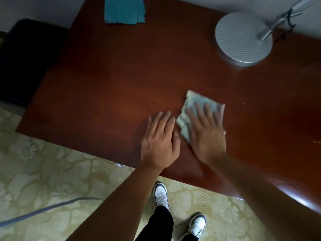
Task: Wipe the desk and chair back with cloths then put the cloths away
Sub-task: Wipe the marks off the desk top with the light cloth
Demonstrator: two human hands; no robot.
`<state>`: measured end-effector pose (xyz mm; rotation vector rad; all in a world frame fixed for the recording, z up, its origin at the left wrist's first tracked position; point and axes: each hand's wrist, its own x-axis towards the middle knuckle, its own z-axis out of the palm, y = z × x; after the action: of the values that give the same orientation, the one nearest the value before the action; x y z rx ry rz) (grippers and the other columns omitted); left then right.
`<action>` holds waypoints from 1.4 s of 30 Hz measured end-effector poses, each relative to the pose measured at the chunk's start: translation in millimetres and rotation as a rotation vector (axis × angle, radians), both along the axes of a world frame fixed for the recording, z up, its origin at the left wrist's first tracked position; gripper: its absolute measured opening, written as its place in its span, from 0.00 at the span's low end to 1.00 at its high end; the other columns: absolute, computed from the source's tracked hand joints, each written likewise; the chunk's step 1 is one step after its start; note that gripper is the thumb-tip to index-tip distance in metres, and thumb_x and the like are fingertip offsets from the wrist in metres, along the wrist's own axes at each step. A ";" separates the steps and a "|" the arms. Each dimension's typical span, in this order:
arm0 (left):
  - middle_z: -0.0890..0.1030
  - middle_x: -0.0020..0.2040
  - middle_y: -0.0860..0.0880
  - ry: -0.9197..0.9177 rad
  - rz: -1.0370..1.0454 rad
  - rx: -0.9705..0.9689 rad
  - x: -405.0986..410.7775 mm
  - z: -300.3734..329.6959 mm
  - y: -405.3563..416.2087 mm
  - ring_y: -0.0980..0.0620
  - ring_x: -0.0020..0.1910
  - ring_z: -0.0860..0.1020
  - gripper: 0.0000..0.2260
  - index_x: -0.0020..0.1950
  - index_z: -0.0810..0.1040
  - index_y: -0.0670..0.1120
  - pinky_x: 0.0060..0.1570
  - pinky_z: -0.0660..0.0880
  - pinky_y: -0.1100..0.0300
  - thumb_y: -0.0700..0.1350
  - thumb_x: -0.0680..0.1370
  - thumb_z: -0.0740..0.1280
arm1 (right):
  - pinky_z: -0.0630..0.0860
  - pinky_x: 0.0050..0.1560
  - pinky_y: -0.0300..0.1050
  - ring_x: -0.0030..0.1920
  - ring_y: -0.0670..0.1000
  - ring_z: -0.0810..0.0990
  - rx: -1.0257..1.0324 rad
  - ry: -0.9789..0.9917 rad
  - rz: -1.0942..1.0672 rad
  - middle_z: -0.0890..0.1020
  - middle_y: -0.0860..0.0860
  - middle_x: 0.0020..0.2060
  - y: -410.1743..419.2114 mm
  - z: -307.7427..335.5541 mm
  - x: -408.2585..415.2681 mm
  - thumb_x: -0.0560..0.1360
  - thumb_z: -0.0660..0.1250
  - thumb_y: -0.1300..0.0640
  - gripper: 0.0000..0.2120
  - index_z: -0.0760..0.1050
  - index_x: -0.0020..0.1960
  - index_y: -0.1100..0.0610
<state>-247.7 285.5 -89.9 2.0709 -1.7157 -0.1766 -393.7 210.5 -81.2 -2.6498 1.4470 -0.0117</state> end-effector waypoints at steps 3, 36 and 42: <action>0.77 0.68 0.42 0.006 0.006 0.014 0.0 1.9 0.8 0.42 0.71 0.71 0.20 0.66 0.77 0.40 0.71 0.65 0.40 0.48 0.78 0.60 | 0.57 0.76 0.61 0.78 0.60 0.57 0.022 -0.034 0.092 0.63 0.55 0.77 24.6 -5.2 0.6 0.84 0.48 0.50 0.23 0.63 0.77 0.52; 0.82 0.54 0.49 -0.165 -0.605 -0.127 -362.5 11.2 -115.8 0.48 0.52 0.79 0.12 0.55 0.80 0.47 0.62 0.67 0.50 0.40 0.74 0.62 | 0.31 0.76 0.53 0.80 0.56 0.42 0.185 -0.056 -0.344 0.50 0.52 0.80 -21.7 10.0 -343.3 0.82 0.41 0.47 0.27 0.52 0.80 0.53; 0.82 0.54 0.50 -0.102 -0.712 -0.112 -493.6 13.2 -131.7 0.49 0.53 0.79 0.12 0.54 0.80 0.47 0.61 0.68 0.49 0.40 0.75 0.61 | 0.41 0.79 0.54 0.80 0.58 0.49 0.171 -0.056 -0.512 0.56 0.53 0.79 -20.8 9.4 -469.1 0.82 0.43 0.47 0.27 0.57 0.79 0.54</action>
<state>-741.3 153.8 -76.7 1.3322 -2.3987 -0.1829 -862.8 189.7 -71.8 -2.0674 1.9612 -0.0090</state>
